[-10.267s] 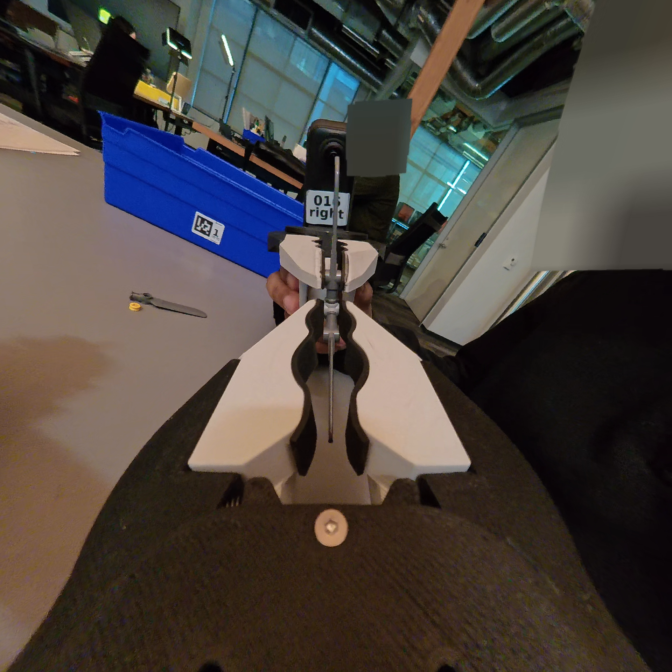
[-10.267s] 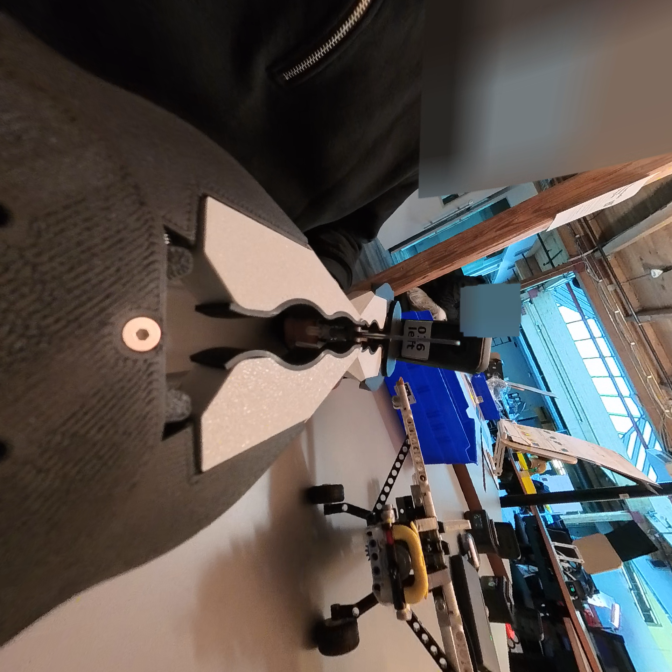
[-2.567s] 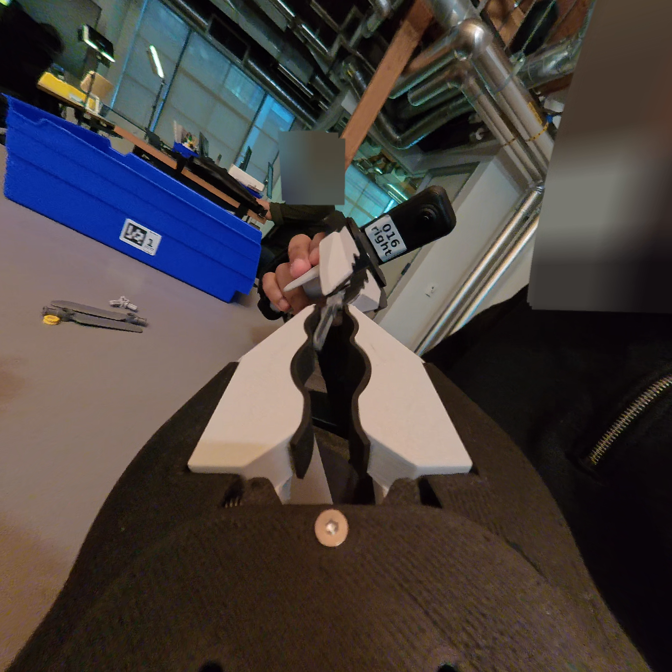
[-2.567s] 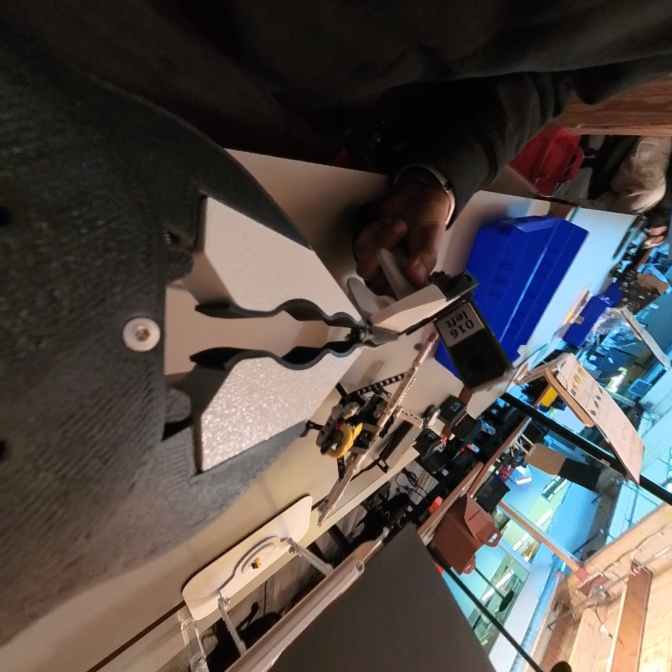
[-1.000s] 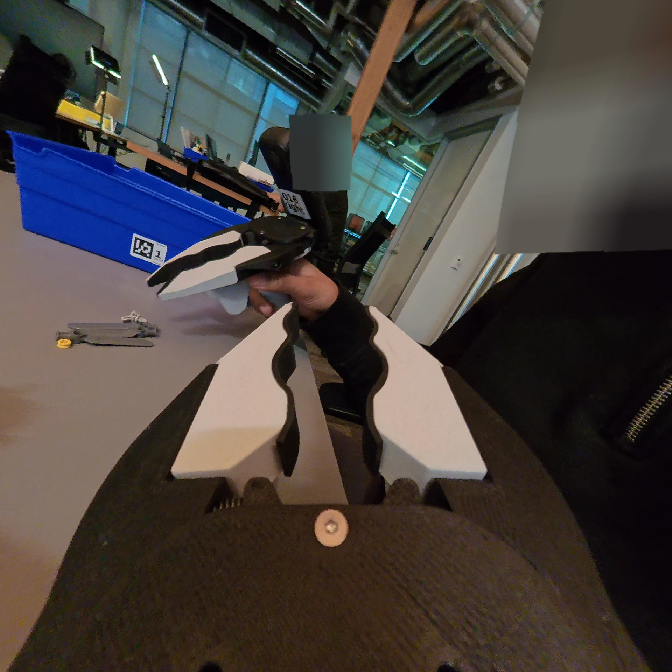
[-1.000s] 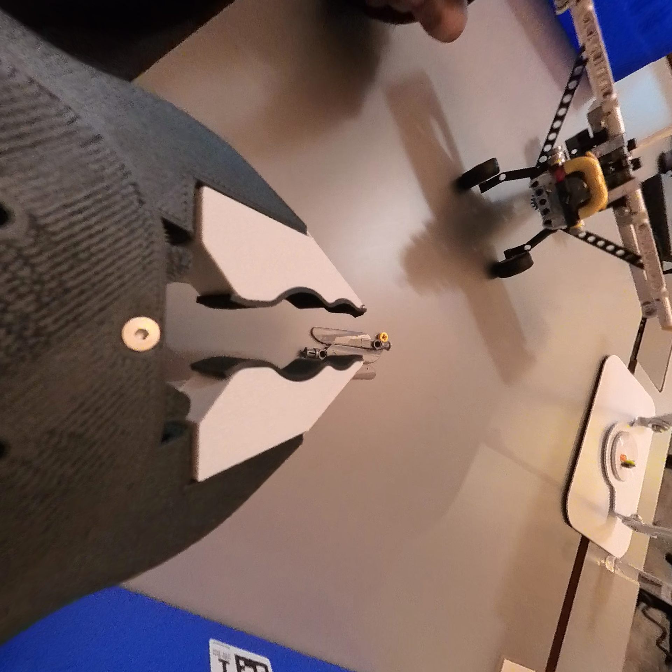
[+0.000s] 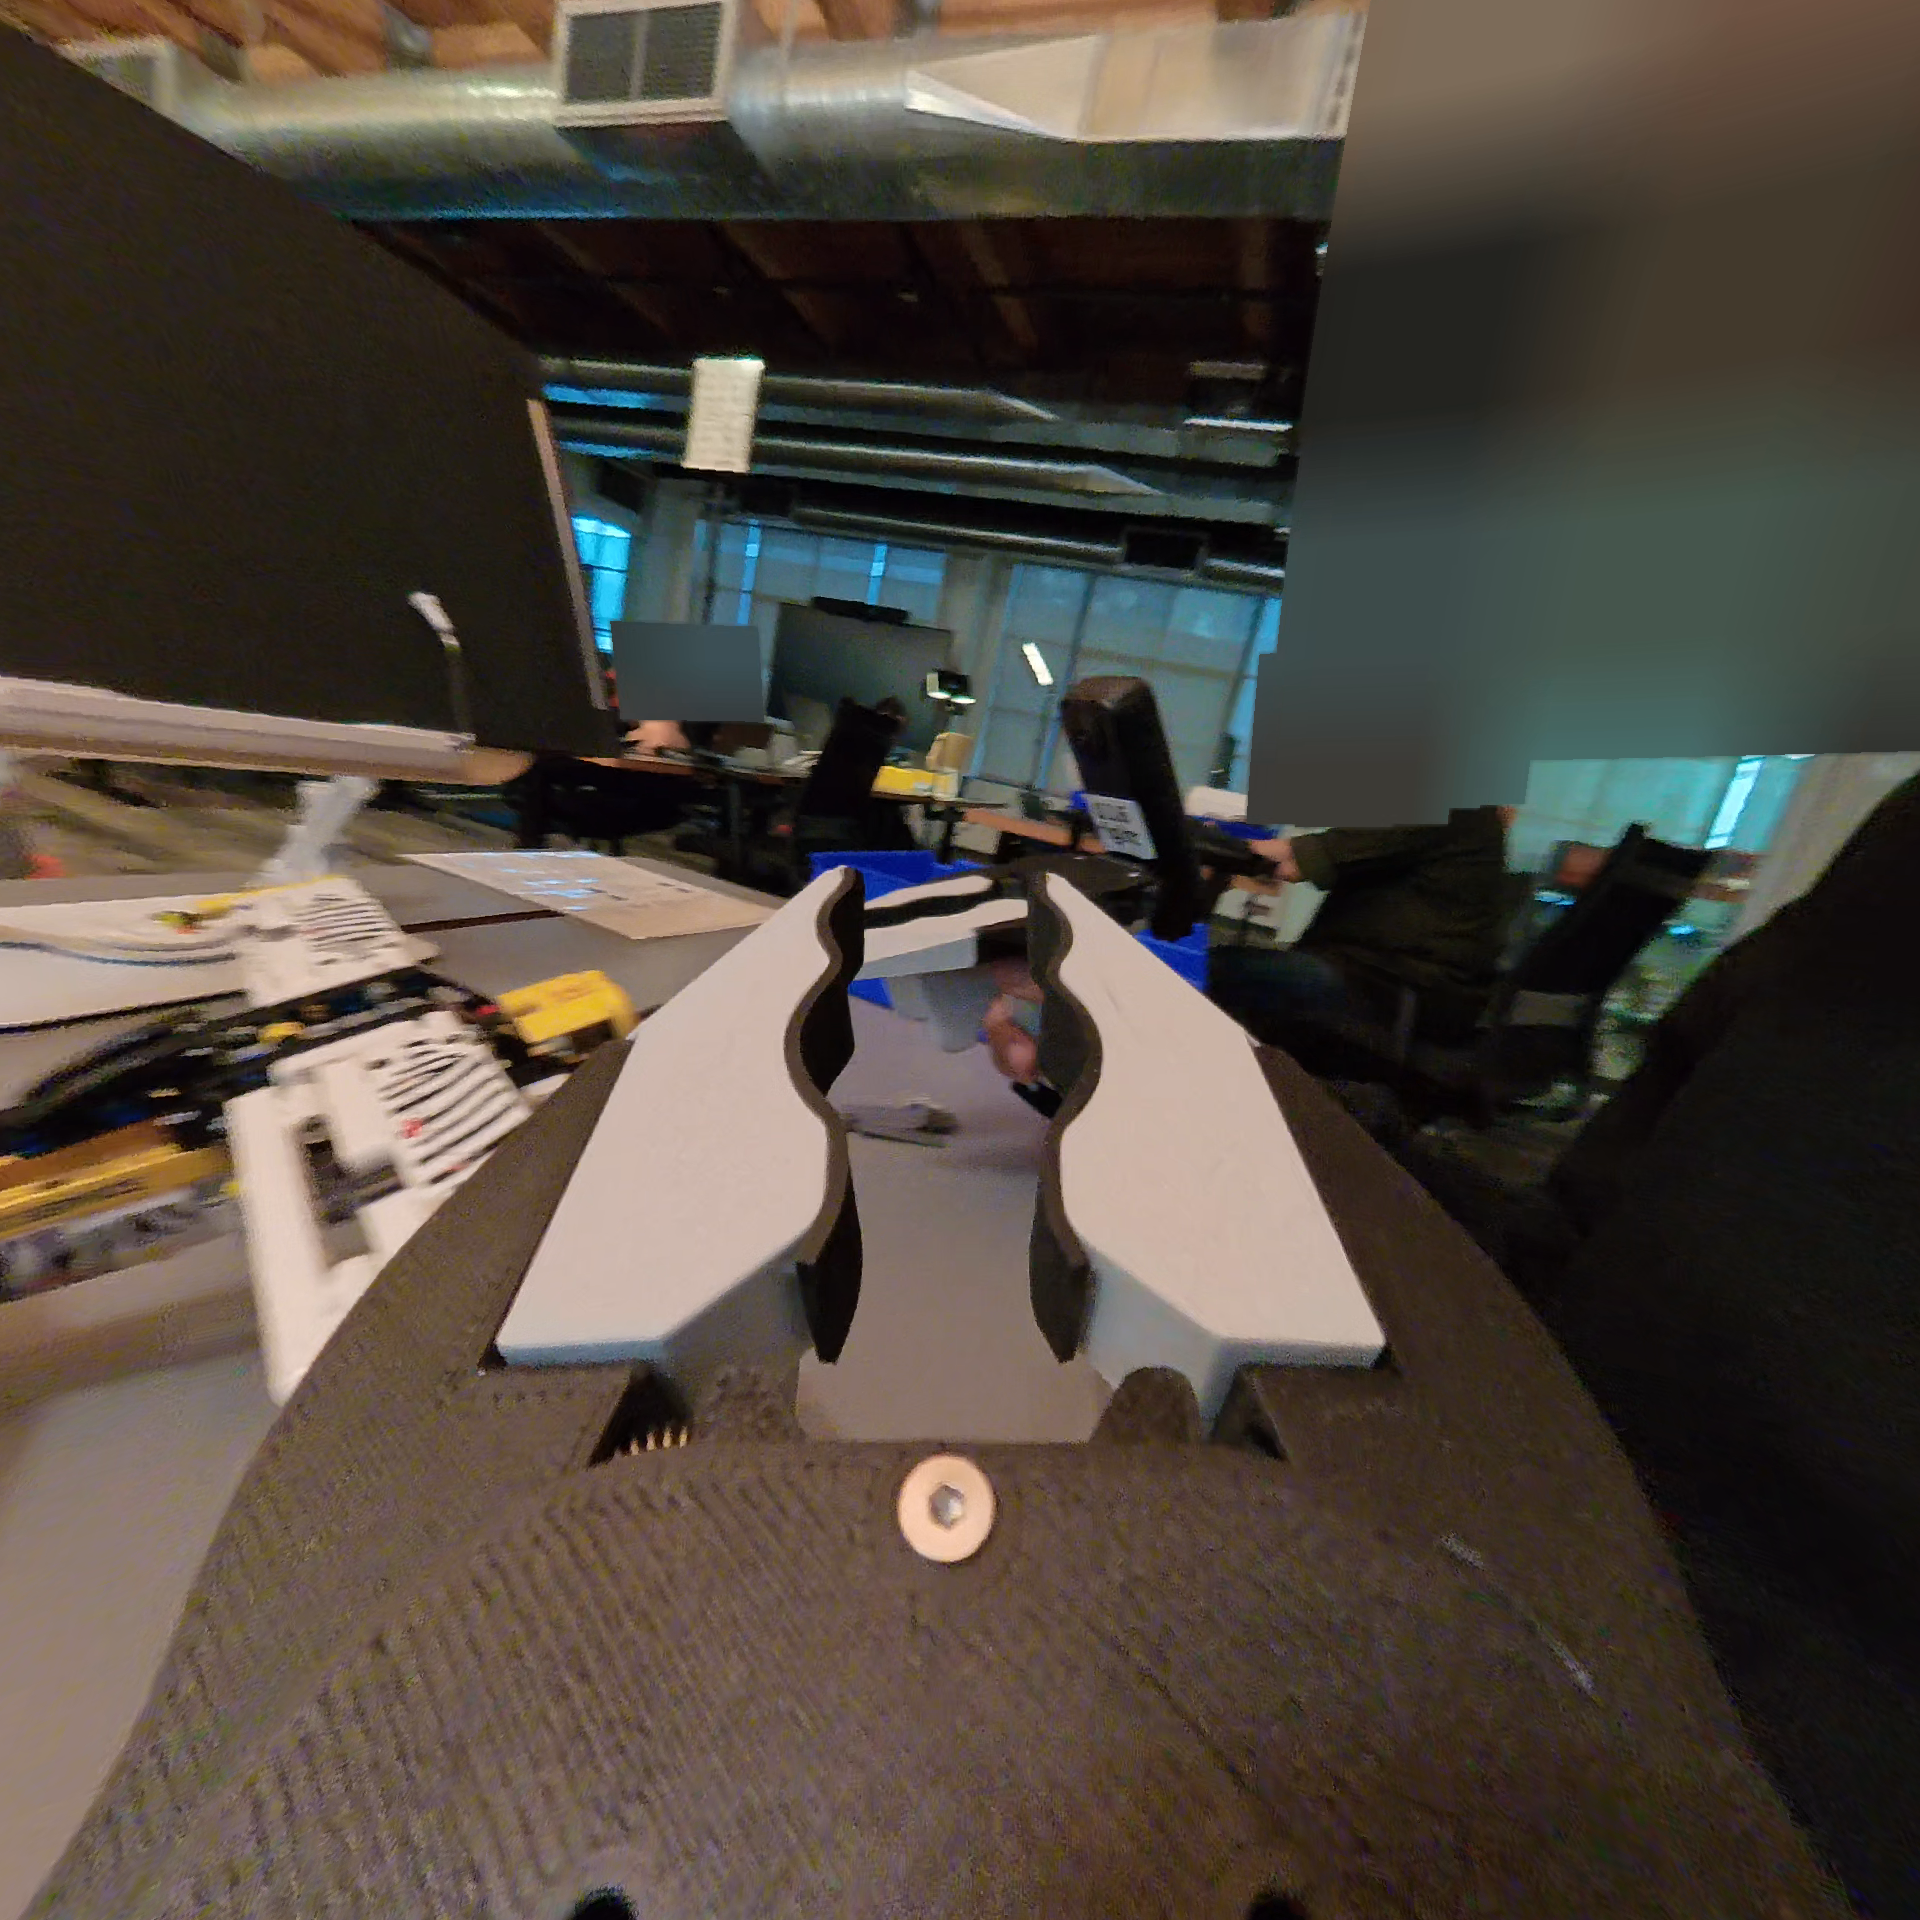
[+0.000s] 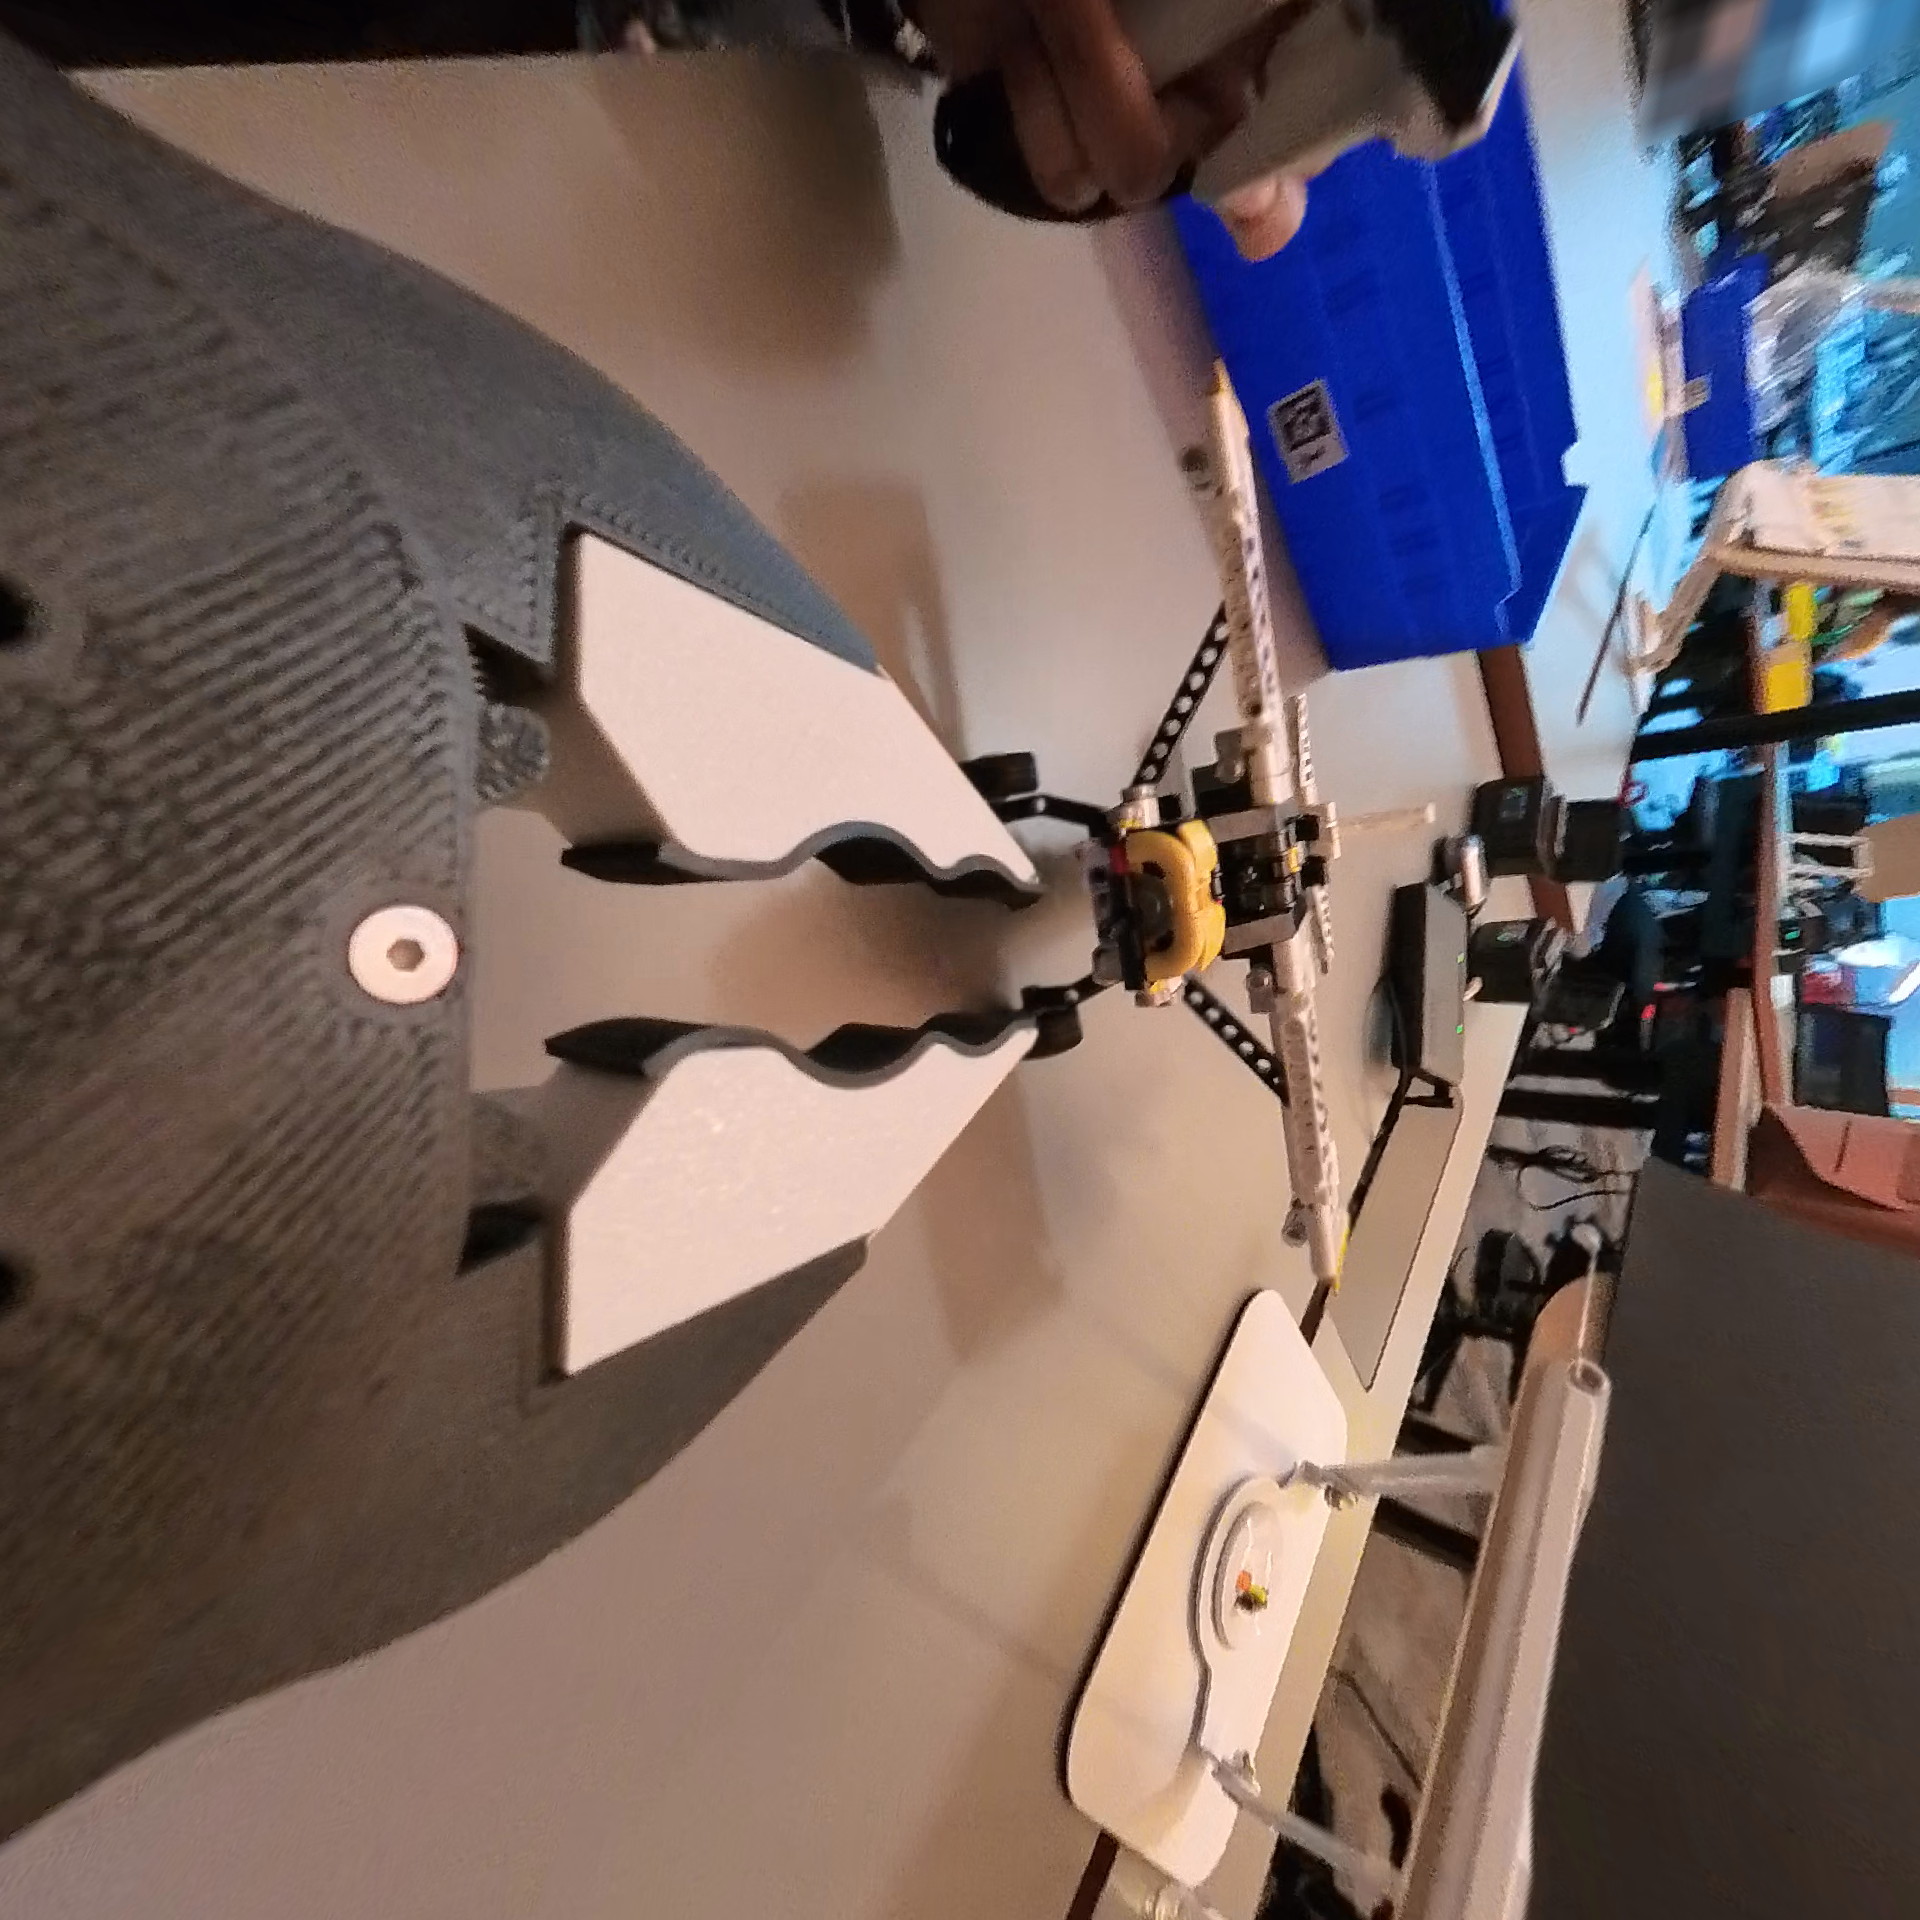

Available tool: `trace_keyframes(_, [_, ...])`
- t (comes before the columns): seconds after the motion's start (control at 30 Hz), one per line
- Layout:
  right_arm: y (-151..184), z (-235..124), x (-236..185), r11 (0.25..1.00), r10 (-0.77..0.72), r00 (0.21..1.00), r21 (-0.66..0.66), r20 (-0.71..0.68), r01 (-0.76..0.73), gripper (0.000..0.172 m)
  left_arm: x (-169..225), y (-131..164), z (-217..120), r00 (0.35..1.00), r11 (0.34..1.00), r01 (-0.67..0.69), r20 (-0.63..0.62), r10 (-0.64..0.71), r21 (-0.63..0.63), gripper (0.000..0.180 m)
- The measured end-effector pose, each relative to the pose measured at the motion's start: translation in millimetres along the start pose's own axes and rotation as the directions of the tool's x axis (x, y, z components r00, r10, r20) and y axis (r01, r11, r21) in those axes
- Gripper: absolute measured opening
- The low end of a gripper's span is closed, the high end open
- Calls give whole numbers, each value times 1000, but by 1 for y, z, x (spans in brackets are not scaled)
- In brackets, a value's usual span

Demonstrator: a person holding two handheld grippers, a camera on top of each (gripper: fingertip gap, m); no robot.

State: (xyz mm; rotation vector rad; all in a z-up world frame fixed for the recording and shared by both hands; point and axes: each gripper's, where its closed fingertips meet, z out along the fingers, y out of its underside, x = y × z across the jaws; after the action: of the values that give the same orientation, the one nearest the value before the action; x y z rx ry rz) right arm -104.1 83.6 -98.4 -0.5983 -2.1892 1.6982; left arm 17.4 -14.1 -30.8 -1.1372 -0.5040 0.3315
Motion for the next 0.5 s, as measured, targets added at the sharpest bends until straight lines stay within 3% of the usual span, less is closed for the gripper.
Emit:
trace_keyframes(0.17, [-2, 4, -3, 985, 137, 985, 94, 107, -147, 21, -35, -1, -16, 975, 991, -124, 177, 131, -49, 30])
trace_keyframes(0.27, [-3, 3, -3, 969, 189, 969, 129, 158, -210, 23, -57, -2, -26, 938, 982, -173, 291, 187, -72, 42])
trace_keyframes(0.37, [1, 2, -1, 967, 191, 968, 137, 160, -214, 23, -82, -6, -37, 891, 984, -170, 417, 178, -58, 62])
trace_keyframes(0.5, [9, 3, 0, 977, 167, 977, 111, 131, -182, 24, -97, 2, -37, 881, 989, -117, 452, 143, -87, 75])
